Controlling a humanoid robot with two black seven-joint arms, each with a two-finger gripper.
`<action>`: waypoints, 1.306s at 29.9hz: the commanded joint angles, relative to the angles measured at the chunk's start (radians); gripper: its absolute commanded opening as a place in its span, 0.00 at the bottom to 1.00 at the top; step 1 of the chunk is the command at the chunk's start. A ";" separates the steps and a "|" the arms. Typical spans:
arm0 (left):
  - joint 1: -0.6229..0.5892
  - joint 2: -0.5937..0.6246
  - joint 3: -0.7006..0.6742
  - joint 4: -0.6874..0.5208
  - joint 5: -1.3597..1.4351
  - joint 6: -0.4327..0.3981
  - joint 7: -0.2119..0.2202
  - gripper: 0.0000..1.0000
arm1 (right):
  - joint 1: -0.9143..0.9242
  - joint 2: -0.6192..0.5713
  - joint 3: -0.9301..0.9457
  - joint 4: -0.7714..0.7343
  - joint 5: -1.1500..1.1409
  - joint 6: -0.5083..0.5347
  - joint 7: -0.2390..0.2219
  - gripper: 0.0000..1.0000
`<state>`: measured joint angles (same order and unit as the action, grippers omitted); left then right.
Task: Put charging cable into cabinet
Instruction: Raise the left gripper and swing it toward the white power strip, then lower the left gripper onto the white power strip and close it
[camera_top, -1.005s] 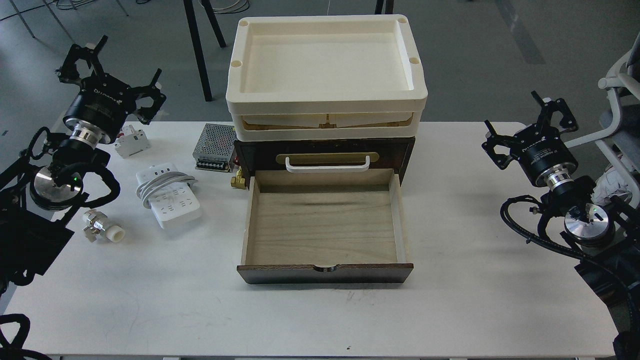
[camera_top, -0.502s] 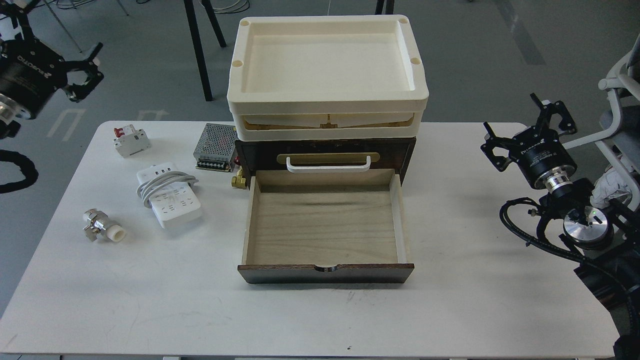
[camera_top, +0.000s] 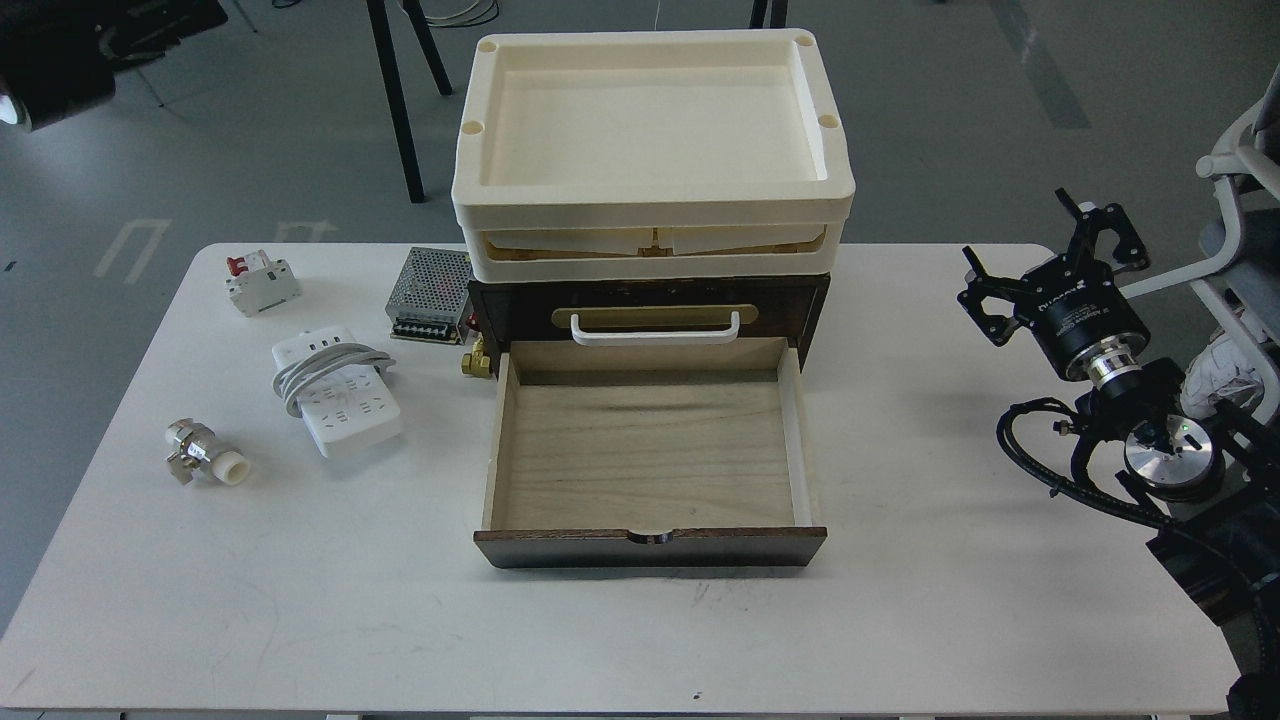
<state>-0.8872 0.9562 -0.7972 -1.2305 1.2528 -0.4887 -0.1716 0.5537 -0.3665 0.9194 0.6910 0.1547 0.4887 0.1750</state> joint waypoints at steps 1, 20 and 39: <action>0.001 -0.051 0.081 -0.007 0.192 0.000 -0.002 0.99 | -0.001 0.000 -0.005 0.010 -0.001 0.000 0.000 1.00; 0.002 -0.287 0.717 0.408 0.752 0.369 -0.118 0.88 | -0.003 0.000 -0.005 0.012 -0.001 0.000 0.000 1.00; 0.007 -0.327 0.774 0.582 0.743 0.423 -0.183 0.38 | -0.003 0.001 -0.005 0.012 -0.001 0.000 0.000 1.00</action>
<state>-0.8810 0.6301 -0.0289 -0.6488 1.9934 -0.0705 -0.3474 0.5507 -0.3652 0.9142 0.7026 0.1534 0.4887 0.1748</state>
